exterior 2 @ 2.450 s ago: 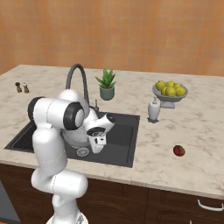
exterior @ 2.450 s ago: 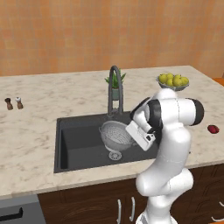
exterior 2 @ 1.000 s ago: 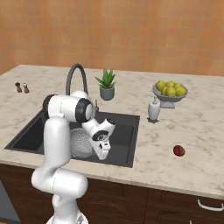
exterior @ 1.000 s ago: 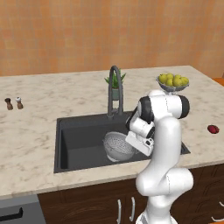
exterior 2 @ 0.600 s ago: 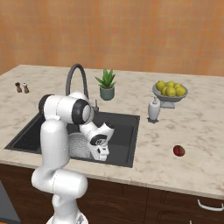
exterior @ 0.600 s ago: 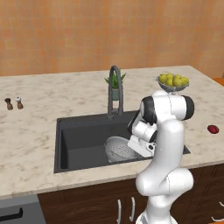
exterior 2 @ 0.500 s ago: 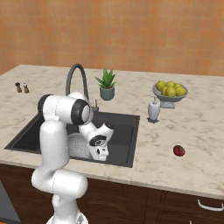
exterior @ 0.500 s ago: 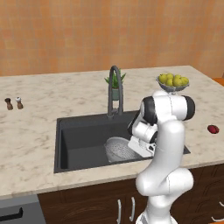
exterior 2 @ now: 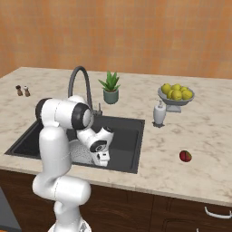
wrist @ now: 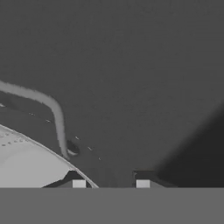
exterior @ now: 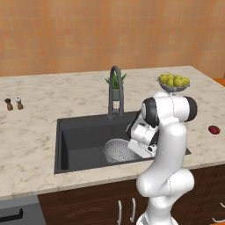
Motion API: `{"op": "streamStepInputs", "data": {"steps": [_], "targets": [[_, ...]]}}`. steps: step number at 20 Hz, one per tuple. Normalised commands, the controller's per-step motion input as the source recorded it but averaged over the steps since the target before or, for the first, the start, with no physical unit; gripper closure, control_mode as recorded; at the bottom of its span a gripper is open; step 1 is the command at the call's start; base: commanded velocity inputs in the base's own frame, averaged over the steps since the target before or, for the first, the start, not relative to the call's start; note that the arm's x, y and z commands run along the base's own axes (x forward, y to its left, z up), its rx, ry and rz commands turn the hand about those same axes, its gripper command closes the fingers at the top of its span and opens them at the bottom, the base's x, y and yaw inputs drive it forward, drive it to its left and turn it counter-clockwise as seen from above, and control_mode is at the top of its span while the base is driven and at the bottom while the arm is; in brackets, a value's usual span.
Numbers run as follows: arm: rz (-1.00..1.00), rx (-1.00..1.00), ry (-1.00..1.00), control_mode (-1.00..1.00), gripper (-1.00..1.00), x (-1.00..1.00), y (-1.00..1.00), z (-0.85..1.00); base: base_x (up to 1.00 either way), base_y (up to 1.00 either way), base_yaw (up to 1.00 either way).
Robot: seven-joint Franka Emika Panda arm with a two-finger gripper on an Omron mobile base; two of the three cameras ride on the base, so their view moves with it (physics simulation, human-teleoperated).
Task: Put the colander in the sink, put the mango in the colander, and turn on the sink faucet and pour water over the colander.
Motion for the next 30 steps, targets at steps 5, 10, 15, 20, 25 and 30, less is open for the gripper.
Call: {"op": "streamStepInputs", "data": {"steps": [5, 10, 15, 20, 25, 30], "targets": [[-0.02, -0.01, 0.00, -1.00, -1.00, -0.15, -0.09, 0.43, 0.00, 0.00, 0.00], [0.00, 0.02, 0.00, -1.00, -1.00, -0.05, -0.03, 0.93, 0.00, 0.00, 0.00], [0.00, 0.01, 0.00, -1.00, -1.00, -0.09, -0.27, 0.98, 0.00, 0.00, 0.00], [0.03, -0.02, -0.09, -1.00, -1.00, -0.32, -0.59, 0.80, 0.00, 0.00, 0.00], [0.12, -0.13, -0.30, -1.00, -1.00, -0.55, -0.79, 0.63, 0.00, 0.00, 0.00], [0.12, -0.16, -0.26, -1.00, -1.00, -0.34, -0.93, 0.56, 0.00, 0.00, 0.00]]}}
